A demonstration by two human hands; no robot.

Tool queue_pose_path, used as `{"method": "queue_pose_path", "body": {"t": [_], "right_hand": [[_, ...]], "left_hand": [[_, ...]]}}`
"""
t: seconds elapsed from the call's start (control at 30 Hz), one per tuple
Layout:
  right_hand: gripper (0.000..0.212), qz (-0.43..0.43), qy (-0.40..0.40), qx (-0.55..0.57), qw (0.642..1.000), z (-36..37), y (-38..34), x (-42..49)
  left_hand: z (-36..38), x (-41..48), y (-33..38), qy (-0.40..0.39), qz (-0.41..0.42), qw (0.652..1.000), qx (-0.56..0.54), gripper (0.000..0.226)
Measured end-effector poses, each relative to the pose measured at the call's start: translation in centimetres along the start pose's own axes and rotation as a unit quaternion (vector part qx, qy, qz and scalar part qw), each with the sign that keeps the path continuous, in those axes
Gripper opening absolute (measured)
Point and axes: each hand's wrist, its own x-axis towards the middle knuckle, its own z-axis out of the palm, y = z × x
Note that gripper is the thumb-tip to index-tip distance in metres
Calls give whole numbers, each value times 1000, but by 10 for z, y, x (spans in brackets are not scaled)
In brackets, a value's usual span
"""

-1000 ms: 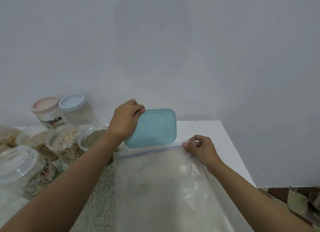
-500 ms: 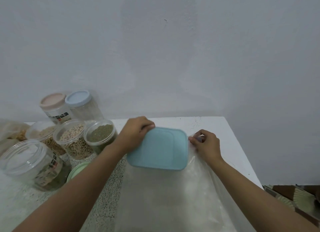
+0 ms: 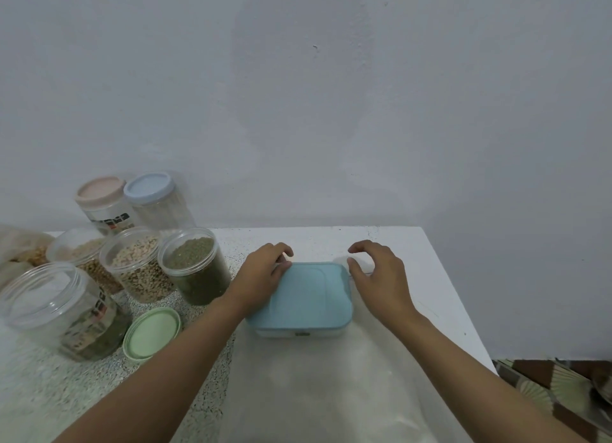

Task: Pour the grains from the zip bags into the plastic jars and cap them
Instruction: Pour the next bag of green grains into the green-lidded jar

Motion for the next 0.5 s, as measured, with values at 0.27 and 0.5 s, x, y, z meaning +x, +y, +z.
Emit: {"method": "queue_pose_path", "body": {"t": [0.27,0.5], "right_hand": [[8,-17,-84,113,990,11,-70,0],[6,-100,-281,84,951,75,-132,-18]], "left_hand": [[-90,-60,26,161,8,986,-47,17],[-189,-133,-9,228,16,970,79,12]]}}
